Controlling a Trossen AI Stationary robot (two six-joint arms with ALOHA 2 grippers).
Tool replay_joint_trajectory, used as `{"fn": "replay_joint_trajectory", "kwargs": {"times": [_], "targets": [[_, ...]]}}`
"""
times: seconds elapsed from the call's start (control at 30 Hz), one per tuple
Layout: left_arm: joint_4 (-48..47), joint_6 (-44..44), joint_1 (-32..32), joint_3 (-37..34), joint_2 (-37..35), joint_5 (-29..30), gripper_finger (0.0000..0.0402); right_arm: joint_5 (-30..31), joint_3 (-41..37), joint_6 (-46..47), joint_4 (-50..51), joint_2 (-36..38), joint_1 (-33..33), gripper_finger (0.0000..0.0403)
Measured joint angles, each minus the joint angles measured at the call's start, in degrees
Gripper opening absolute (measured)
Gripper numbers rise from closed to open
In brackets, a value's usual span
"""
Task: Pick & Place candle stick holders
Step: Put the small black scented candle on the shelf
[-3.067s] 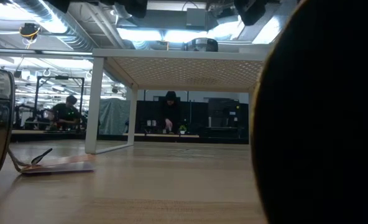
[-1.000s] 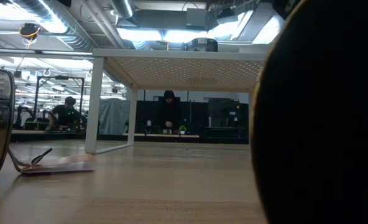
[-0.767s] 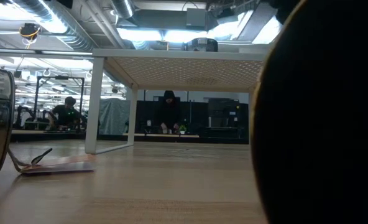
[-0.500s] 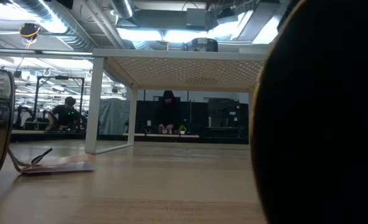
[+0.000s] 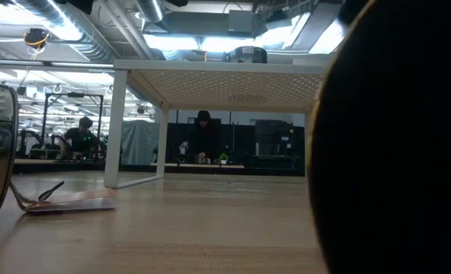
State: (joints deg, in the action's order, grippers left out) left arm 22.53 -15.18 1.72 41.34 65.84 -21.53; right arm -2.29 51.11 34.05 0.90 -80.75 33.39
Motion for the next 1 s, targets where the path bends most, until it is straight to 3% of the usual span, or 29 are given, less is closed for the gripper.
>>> {"fn": "replay_joint_trajectory", "kwargs": {"times": [0.17,0.37,0.53,0.7,0.87,1.0], "targets": [[-1.4,1.03,3.22,-0.01,0.11,0.07,0.0006,-3.55,0.0,-1.96,-1.48,0.04,2.63,0.0035],[-2.3,0.81,8.86,-0.02,0.11,7.76,0.0006,0.61,0.0,1.55,4.45,0.04,5.36,0.0053],[-2.29,-0.41,12.36,-0.02,0.11,13.23,0.0006,6.63,0.0,0.35,7.0,0.04,6.2,0.0117],[-2.28,-0.47,13.89,-0.02,0.11,14.88,0.0006,9.92,0.02,-3.61,7.24,-0.71,6.53,0.0201],[-3.39,-0.43,14.05,-0.02,0.07,16.24,0.0006,9.21,0.02,-3.26,8.57,-4.92,5.98,0.0271],[-4.14,-0.29,14.05,-0.02,0.07,17.04,0.0006,5.99,0.02,-2.34,8.8,-9.49,5.24,0.0304]]}}
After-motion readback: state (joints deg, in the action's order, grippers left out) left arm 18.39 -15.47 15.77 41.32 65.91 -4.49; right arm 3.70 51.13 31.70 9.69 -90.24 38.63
